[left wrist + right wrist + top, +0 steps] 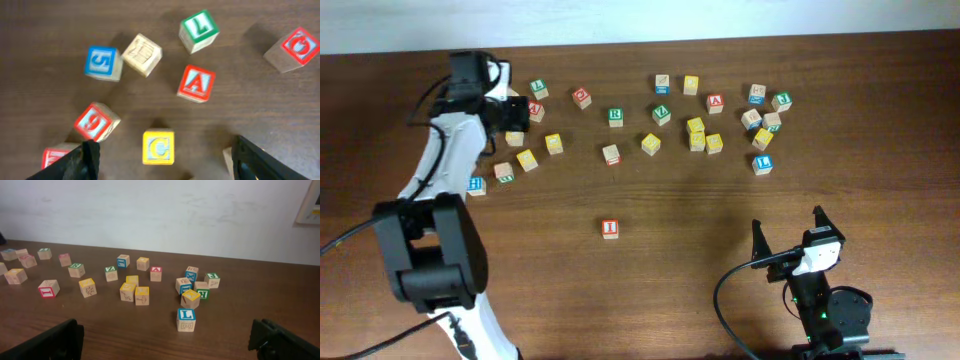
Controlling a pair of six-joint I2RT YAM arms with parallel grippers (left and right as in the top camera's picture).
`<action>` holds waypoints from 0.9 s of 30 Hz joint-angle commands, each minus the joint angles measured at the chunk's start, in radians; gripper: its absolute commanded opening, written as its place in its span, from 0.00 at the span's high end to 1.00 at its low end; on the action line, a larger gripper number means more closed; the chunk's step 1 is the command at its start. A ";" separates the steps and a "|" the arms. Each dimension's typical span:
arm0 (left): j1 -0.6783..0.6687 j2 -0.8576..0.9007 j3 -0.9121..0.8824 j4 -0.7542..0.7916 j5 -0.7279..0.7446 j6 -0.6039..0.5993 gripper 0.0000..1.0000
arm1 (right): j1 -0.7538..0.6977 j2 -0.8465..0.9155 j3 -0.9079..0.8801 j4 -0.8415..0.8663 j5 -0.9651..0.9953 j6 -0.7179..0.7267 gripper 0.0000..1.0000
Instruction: Spell out ICRA
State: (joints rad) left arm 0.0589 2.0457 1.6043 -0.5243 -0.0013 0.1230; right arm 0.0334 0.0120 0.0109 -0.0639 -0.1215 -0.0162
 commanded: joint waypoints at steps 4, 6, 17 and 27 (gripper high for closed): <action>-0.017 0.088 -0.004 0.067 -0.048 0.021 0.25 | 0.006 -0.006 -0.005 -0.007 0.001 -0.003 0.02; -0.016 0.115 -0.004 0.064 -0.049 0.021 0.28 | 0.006 -0.006 -0.005 -0.007 0.001 -0.003 0.02; -0.014 0.148 -0.018 0.059 -0.096 0.021 0.34 | 0.006 -0.006 -0.005 -0.007 0.001 -0.003 0.02; -0.010 0.148 -0.041 0.045 -0.093 0.020 0.52 | 0.006 -0.006 -0.005 -0.007 0.001 -0.003 0.02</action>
State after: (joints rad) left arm 0.0425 2.1899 1.5768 -0.4854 -0.0868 0.1406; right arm 0.0334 0.0120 0.0109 -0.0639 -0.1215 -0.0162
